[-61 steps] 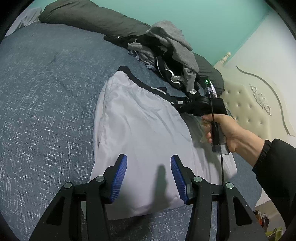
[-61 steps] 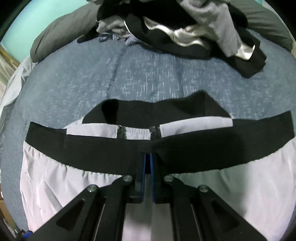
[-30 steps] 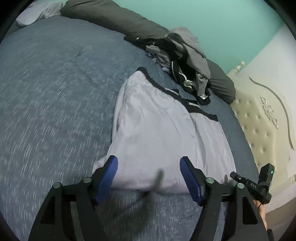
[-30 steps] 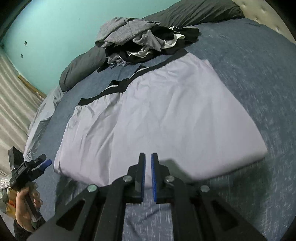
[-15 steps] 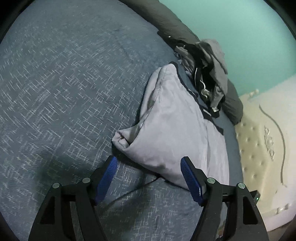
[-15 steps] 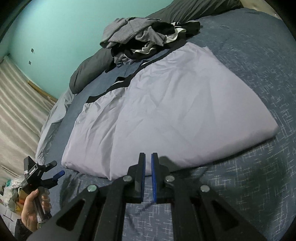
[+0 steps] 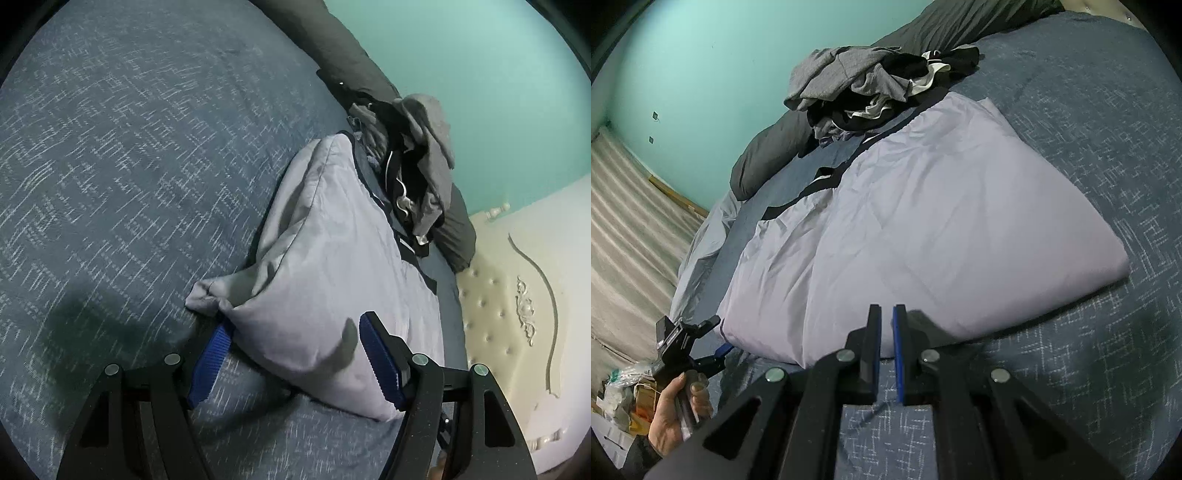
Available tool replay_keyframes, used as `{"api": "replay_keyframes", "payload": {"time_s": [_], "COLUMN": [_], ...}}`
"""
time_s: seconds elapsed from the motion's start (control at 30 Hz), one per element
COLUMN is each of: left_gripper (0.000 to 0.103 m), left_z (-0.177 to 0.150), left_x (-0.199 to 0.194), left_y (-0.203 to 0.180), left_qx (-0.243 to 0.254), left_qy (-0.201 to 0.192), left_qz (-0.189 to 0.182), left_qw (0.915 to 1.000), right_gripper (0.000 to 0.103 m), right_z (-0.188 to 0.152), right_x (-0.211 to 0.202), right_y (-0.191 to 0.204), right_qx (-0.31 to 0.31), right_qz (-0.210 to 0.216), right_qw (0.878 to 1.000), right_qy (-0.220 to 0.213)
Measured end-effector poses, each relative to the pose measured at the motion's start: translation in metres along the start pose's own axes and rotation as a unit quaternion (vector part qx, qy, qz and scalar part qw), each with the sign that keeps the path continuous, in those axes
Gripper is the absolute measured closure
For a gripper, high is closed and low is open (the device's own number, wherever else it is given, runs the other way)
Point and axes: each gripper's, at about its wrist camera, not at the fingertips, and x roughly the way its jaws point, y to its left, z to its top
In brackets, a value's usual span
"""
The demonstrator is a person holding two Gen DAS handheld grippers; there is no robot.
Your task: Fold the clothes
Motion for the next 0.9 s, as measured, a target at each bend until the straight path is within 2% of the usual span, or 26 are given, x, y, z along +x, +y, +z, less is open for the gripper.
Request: {"api": "replay_keyframes", "payload": {"time_s": [0.03, 0.1, 0.13, 0.2, 0.23, 0.27, 0.3, 0.4, 0.5, 0.67, 0.77, 0.9], "left_gripper": [0.030, 0.047, 0.051, 0.070, 0.074, 0.084, 0.087, 0.094, 0.097, 0.098, 0.098, 0.098], "left_z": [0.000, 0.000, 0.000, 0.000, -0.001, -0.001, -0.001, 0.001, 0.004, 0.007, 0.004, -0.018], "left_x": [0.001, 0.003, 0.003, 0.002, 0.002, 0.001, 0.000, -0.006, -0.011, -0.013, -0.004, 0.022], "left_y": [0.000, -0.001, 0.000, 0.000, 0.000, -0.002, -0.005, -0.022, -0.045, -0.107, -0.159, -0.241], "left_qx": [0.002, 0.003, 0.003, 0.003, 0.003, 0.006, 0.011, 0.036, 0.063, 0.129, 0.173, 0.245], "left_qy": [-0.003, -0.007, -0.010, -0.014, -0.016, -0.018, -0.020, -0.026, -0.031, -0.034, -0.029, -0.005], "left_qz": [0.001, 0.003, 0.004, -0.001, -0.003, -0.007, -0.011, -0.014, -0.024, -0.052, -0.073, -0.108], "left_qw": [1.0000, 1.0000, 0.9999, 0.9999, 0.9999, 0.9998, 0.9997, 0.9989, 0.9972, 0.9897, 0.9818, 0.9635], "right_gripper": [0.097, 0.097, 0.097, 0.097, 0.097, 0.097, 0.097, 0.097, 0.097, 0.097, 0.097, 0.097], "right_z": [0.000, 0.000, 0.001, 0.001, 0.001, 0.001, 0.001, 0.001, 0.003, 0.006, 0.010, 0.016], "right_x": [0.000, 0.000, 0.000, 0.000, 0.000, 0.000, 0.000, -0.001, -0.003, -0.011, -0.018, -0.029], "right_y": [-0.001, -0.003, -0.003, -0.003, -0.003, -0.003, -0.004, -0.005, -0.007, -0.012, -0.018, -0.030], "right_qx": [0.002, 0.003, 0.003, 0.001, 0.001, 0.001, 0.002, 0.004, 0.006, 0.013, 0.019, 0.030], "right_qz": [0.000, -0.001, -0.001, -0.001, -0.001, 0.000, 0.001, 0.002, 0.003, 0.006, 0.006, 0.007], "right_qw": [1.000, 1.000, 1.000, 1.000, 1.000, 1.000, 1.000, 1.000, 1.000, 1.000, 1.000, 0.999], "right_qy": [0.000, -0.001, -0.001, -0.001, 0.000, 0.000, 0.000, 0.001, -0.002, -0.010, -0.019, -0.033]}}
